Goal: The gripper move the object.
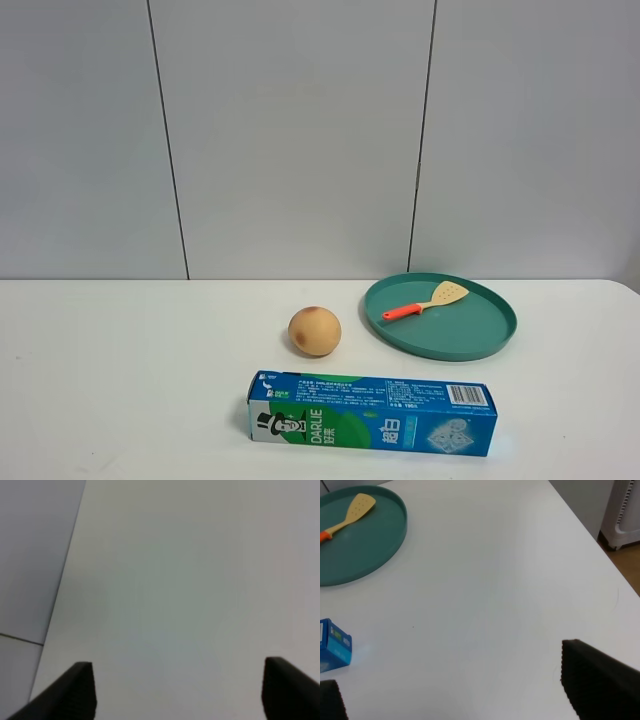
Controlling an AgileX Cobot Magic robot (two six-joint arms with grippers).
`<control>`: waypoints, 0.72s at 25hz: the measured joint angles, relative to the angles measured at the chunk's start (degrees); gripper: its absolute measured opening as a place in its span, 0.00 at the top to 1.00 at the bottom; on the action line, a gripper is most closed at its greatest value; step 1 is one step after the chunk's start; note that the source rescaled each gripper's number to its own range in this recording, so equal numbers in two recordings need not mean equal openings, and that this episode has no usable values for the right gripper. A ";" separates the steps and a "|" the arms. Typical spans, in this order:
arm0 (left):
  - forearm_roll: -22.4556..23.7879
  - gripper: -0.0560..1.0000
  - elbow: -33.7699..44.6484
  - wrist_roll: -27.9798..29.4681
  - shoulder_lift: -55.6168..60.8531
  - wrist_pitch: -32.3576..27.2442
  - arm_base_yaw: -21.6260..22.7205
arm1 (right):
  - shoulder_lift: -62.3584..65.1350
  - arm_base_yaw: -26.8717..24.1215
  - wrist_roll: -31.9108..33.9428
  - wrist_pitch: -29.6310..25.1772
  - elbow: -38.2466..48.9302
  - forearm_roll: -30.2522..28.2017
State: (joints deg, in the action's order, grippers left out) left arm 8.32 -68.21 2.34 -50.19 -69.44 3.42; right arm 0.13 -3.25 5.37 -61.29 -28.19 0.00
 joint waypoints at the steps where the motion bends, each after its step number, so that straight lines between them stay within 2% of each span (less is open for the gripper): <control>1: -0.06 0.09 2.05 0.57 2.54 0.00 0.00 | 0.00 0.00 0.00 0.00 0.00 0.00; 6: -0.06 0.09 13.84 4.54 17.52 0.00 0.00 | 0.00 0.00 0.00 0.00 0.00 0.00; 13: -0.06 0.09 30.00 4.94 35.96 0.35 0.00 | 0.00 0.00 0.00 0.00 0.00 0.00; 18: -2.12 0.09 36.10 5.11 44.85 0.55 0.00 | 0.00 0.00 0.00 0.00 0.00 0.00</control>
State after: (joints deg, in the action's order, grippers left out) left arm 6.20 -32.11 7.46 -5.33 -68.89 3.42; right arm 0.13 -3.25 5.37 -61.29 -28.19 0.00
